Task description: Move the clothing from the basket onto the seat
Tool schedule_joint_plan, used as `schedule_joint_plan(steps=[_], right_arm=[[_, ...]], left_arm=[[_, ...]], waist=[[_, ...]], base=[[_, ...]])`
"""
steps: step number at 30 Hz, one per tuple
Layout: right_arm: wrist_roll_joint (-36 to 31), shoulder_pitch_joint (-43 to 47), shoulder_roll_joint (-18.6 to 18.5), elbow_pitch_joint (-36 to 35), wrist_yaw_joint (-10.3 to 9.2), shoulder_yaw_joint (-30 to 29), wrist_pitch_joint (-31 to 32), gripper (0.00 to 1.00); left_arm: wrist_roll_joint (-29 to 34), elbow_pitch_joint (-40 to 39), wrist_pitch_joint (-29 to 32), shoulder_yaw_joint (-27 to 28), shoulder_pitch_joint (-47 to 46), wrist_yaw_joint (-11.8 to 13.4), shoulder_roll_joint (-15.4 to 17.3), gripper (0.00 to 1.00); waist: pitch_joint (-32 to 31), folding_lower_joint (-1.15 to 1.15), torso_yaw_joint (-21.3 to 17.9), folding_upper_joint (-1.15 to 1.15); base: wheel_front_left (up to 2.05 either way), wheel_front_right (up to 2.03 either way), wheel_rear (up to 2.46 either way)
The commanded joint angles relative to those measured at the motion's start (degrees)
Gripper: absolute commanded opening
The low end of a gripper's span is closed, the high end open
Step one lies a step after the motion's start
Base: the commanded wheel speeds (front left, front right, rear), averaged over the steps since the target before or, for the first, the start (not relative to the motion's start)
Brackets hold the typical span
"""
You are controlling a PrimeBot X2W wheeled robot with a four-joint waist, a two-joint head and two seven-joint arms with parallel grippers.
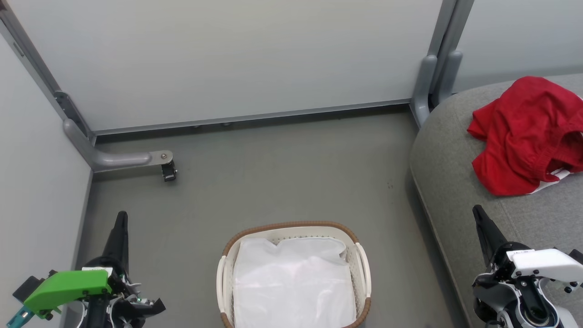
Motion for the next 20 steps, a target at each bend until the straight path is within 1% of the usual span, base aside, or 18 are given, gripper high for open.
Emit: schedule_joint_plan(steps=[1,20], right_arm=[[0.2,-0.4,-0.3,-0.2,0.00,-0.1,0.2,0.00],[0.2,-0.4,-0.3,-0.2,0.00,-0.1,0.2,0.00]], left_arm=[[-0.2,-0.1,0.2,0.1,-0.6,-0.3,0.2,0.00],[-0.2,-0.1,0.2,0.1,-0.6,-0.3,0.2,0.00]], waist=[[0.0,0.00,0.0,0.00],[0.0,0.00,0.0,0.00]], base=[[0.00,0.00,0.00],[0.00,0.00,0.00]])
